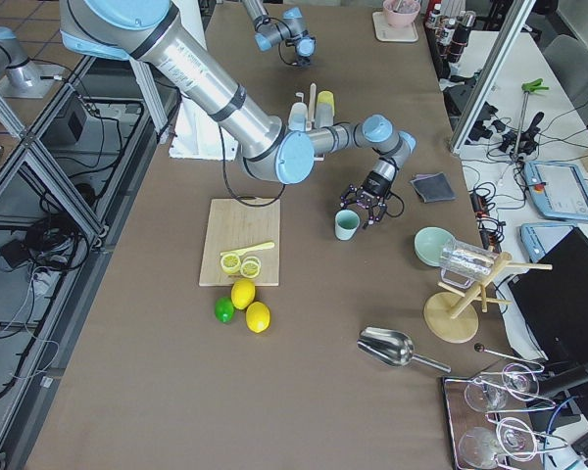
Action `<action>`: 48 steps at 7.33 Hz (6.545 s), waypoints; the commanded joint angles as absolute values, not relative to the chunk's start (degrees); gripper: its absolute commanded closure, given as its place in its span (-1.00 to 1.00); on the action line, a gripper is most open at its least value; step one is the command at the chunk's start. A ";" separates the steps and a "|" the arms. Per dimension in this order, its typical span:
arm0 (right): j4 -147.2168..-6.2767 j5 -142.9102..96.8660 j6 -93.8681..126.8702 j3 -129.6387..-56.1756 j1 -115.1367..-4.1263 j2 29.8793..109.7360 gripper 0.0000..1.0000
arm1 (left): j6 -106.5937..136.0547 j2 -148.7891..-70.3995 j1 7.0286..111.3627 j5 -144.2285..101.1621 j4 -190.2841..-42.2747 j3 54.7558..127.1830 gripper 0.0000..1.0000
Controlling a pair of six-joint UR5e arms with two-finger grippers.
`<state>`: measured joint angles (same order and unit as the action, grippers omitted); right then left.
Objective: Place cup on cup holder
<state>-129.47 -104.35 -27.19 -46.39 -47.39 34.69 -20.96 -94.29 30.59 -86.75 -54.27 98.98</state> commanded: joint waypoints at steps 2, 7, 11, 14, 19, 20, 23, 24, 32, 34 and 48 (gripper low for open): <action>-129.02 -104.24 -29.87 -45.18 -47.02 34.72 -1.00 | -21.35 -93.69 30.59 -86.75 -55.37 99.49 -0.29; -127.44 -105.37 -34.53 -43.33 -47.37 34.63 -1.00 | -28.02 -91.05 36.88 -86.75 -55.28 109.51 -0.01; -130.95 -105.64 -36.30 -44.29 -47.46 34.45 -1.00 | -37.33 -99.47 49.72 -86.84 -55.81 110.91 0.03; -132.63 -105.56 -36.30 -45.88 -47.20 35.07 -1.00 | -38.23 -106.15 53.26 -87.01 -57.73 111.71 0.03; -132.36 -105.38 -36.12 -45.79 -46.85 35.95 -1.00 | -37.97 -107.59 55.64 -89.74 -65.88 115.85 0.03; -132.28 -105.38 -36.12 -45.79 -46.85 36.03 -1.00 | -37.27 -107.84 55.63 -90.52 -67.66 115.93 0.03; -132.36 -105.03 -36.21 -46.92 -46.93 36.21 0.44 | -34.29 -108.36 55.29 -94.22 -74.96 113.04 0.06; -132.54 -104.94 -36.21 -47.72 -46.93 36.21 0.72 | -32.19 -108.37 55.11 -94.31 -78.71 111.72 0.06; -115.99 -132.55 -32.55 -73.83 -56.68 46.22 1.00 | -16.73 -106.88 46.52 -107.03 -113.72 110.89 0.06; -101.94 -142.34 -25.02 -74.61 -57.22 45.70 1.00 | -12.51 -102.68 43.60 -107.05 -128.15 111.18 0.06; -18.54 -139.08 4.92 -63.49 -60.65 52.38 1.00 | 3.60 -109.24 22.41 -96.53 -190.81 94.76 0.05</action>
<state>-28.71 -142.21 4.56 -67.35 -60.69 52.33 3.54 -107.51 22.57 -99.39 -190.23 97.16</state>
